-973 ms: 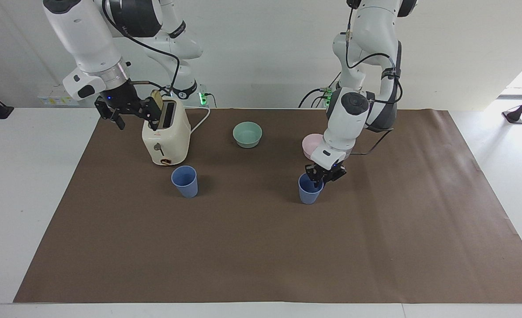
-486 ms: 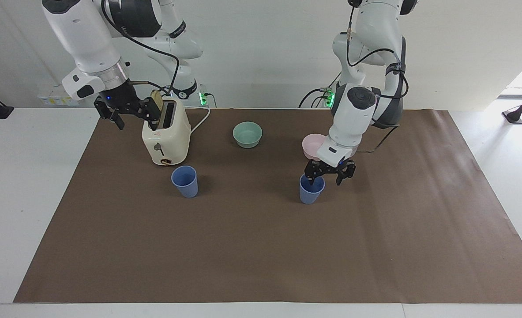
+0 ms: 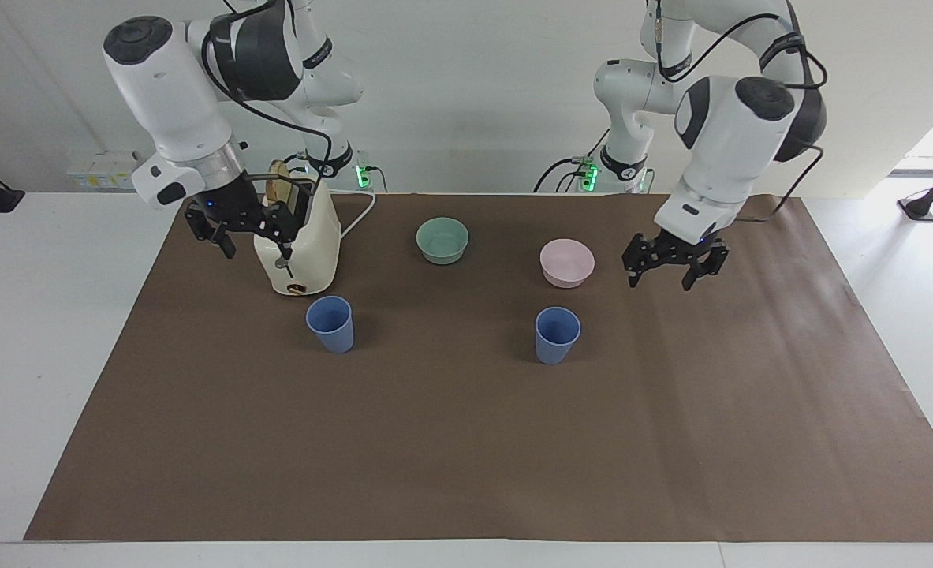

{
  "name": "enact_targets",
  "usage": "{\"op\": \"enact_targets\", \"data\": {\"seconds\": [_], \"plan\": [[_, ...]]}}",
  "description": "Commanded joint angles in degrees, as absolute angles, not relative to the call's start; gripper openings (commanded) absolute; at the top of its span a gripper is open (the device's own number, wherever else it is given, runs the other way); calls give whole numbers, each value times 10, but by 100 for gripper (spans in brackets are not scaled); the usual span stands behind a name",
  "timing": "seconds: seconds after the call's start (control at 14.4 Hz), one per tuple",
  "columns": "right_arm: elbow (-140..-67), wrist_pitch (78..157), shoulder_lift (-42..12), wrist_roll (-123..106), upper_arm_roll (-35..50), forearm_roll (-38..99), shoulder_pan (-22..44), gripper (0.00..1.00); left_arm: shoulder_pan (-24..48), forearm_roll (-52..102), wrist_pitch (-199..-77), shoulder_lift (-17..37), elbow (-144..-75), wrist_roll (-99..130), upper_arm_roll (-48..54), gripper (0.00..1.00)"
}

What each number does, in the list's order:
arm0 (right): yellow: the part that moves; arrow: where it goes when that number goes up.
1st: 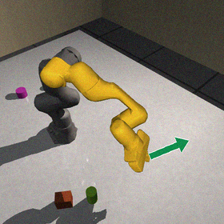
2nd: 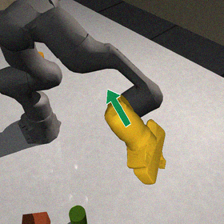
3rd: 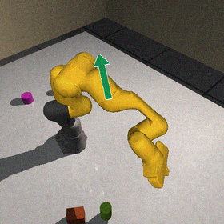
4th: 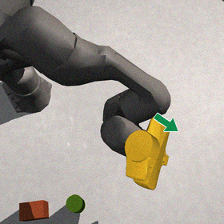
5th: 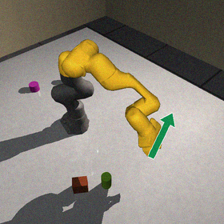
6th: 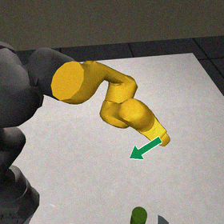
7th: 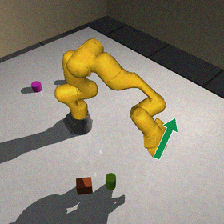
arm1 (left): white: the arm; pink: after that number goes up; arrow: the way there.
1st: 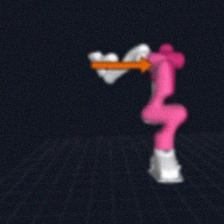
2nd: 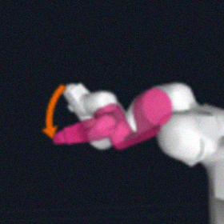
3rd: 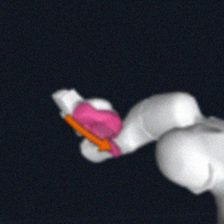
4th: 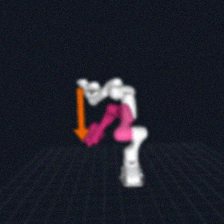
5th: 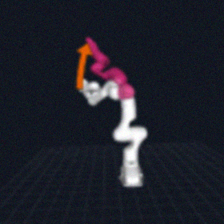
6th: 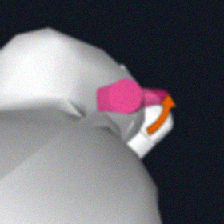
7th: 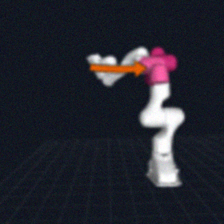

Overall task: Stack blue cups with both arms
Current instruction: 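Withdraw the left gripper while the right gripper reaches the other cup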

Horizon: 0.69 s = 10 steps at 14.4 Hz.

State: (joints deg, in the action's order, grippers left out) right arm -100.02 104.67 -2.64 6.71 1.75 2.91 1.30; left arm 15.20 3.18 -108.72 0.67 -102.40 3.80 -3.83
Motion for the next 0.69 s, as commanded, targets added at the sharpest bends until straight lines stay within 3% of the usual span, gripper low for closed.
{"op": "enact_targets", "data": {"seconds": [0.0, 0.28, 0.63], "plan": [[-1014, 1070, -60, 75, 22, 37, 13, 100, 122, 22, -999, 21, -936, 5, -33, 100], [-1074, 1146, -70, 74, 22, 37, 21, 100, 88, 19, -899, 15, -876, -52, -40, 100], [-1090, 1179, -120, 67, 22, 37, 18, 100, 85, 22, -882, -4, -887, -82, -63, 100]]}}
